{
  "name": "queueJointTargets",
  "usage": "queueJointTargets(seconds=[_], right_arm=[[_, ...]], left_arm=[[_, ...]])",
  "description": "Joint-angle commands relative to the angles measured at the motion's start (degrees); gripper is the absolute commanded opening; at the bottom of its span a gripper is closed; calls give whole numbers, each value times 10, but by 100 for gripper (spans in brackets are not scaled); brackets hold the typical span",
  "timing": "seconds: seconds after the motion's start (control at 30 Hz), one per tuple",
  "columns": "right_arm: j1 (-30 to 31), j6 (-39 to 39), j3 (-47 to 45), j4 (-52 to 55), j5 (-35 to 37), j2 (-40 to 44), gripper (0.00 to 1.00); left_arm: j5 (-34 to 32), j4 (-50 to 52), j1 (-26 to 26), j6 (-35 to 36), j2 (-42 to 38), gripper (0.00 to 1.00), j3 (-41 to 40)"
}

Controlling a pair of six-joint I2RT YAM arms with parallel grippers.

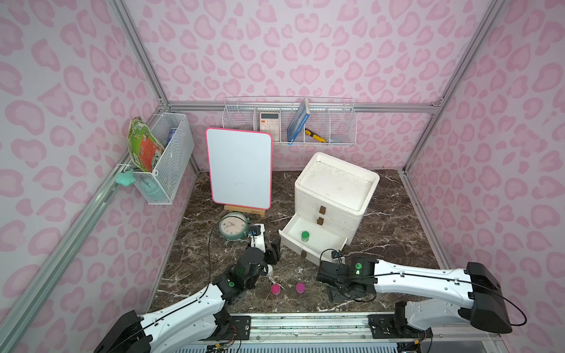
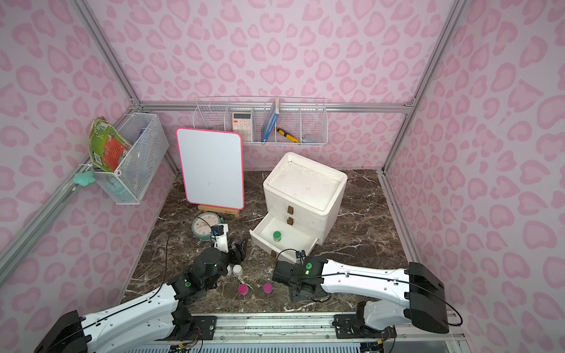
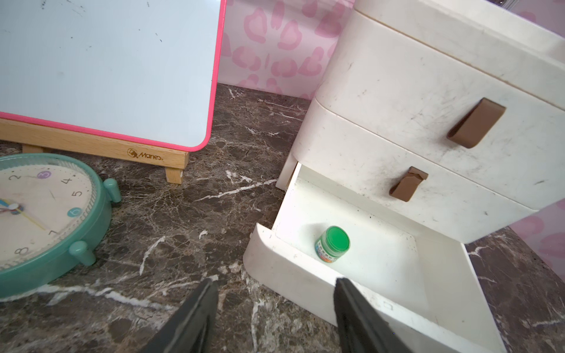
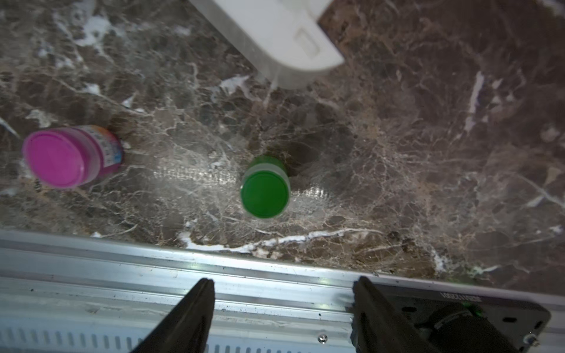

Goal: Put the paint cans in the drawer according to color
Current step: Pick up the paint can at the center of the board.

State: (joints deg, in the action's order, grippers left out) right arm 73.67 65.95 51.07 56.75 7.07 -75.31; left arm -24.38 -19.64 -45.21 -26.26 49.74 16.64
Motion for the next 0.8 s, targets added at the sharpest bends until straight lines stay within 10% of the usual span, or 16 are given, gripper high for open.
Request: queueJointTargets(seconds=[0.0, 0.77], right_arm=[[-19, -5, -24, -73, -40, -2, 74], [-80, -86, -70, -192, -35, -74, 36]], left_arm=[[-3, -3, 1, -10, -10, 65, -1], [-4, 4, 6, -5, -33, 65, -9]])
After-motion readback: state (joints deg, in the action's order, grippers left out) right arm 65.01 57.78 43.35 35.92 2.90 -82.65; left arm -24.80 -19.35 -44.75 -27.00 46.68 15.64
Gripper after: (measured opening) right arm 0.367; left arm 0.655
